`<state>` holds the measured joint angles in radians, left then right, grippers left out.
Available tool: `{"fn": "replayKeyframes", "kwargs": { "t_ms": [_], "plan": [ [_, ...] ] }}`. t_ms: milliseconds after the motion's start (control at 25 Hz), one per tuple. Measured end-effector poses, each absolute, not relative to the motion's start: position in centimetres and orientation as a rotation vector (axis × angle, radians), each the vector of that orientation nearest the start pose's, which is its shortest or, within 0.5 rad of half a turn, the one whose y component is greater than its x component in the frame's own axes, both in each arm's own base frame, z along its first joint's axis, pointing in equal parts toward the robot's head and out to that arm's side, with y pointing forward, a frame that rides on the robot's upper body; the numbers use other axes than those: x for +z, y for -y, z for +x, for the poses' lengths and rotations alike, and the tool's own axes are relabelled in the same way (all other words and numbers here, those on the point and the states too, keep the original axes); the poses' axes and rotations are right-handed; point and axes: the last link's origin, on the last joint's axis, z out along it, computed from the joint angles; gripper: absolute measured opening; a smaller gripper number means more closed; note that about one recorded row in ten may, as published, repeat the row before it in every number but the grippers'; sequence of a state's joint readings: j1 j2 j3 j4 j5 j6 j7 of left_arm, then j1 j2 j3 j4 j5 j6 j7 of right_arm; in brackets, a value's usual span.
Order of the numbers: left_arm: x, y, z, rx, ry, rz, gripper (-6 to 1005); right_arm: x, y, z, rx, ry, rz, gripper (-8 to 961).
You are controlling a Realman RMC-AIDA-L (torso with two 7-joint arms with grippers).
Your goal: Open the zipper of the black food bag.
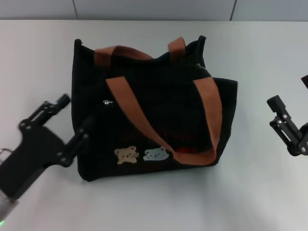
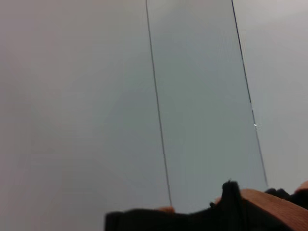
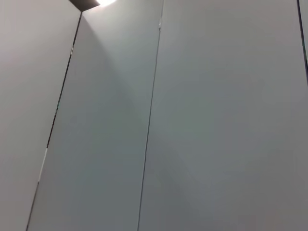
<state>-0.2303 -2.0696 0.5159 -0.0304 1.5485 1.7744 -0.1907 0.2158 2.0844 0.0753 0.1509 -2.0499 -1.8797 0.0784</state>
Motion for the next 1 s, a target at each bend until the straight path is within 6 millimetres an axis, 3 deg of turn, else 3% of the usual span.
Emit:
{"fn": "replayKeyframes", "kwargs": {
  "t_ms": [80,240,360,640,840,1000],
  "plan": [
    [-2.1,-19.0,-31.8,-1.011,0.17,-1.989,401,-2.8,-19.6,28.5,1.165,-0.122,-1.818,636],
    [-0.3,-18.2,-32.4,-1.037,0.156,-1.983,594,-2.2,-20.1,28.7,1.215,-0.16,-1.86,770],
    [0.9,-17.6,-32.4,-1.082,0.136,-2.013,799,-1.8,-20.3,28.9,1.254,-0.178,-1.911,810],
    [2.3,-16.1,-32.1,-1.165,0.129,-2.242,800,0.2,-18.8,29.1,1.355,-0.118,-2.185,832],
    [1.3,-16.5,-31.3,-1.193,0.177,-2.512,800,0.6,-18.5,29.2,1.327,-0.124,-2.519,838],
    [-0.1,-17.3,-30.7,-1.17,0.207,-2.649,800,0.0,-18.8,29.0,1.302,-0.145,-2.621,839]
  ]
}}
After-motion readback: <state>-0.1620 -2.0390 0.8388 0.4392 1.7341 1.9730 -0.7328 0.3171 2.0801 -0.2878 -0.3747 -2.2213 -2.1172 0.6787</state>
